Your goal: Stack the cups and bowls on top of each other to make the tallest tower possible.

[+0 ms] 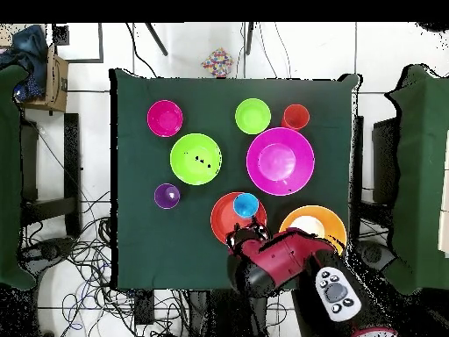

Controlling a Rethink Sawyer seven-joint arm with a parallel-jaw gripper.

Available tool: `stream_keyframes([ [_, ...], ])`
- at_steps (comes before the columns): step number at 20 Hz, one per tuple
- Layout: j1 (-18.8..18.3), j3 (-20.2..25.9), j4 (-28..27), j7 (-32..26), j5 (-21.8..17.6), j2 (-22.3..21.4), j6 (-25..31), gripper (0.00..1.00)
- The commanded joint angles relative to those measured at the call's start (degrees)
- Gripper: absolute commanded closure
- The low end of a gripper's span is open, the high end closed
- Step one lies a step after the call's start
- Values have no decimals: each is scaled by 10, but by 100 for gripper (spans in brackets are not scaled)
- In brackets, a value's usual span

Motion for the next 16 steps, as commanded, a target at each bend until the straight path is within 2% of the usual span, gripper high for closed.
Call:
stream_keyframes([
  [1,-22,88,25,-52,24,-16,87,0],
  [3,-27,93,33,-55,24,-22,89,0],
  [7,-51,126,69,-71,49,-54,108,0],
  [12,-101,202,136,-109,123,-122,156,0],
  [16,-153,283,174,-143,197,-167,199,0],
])
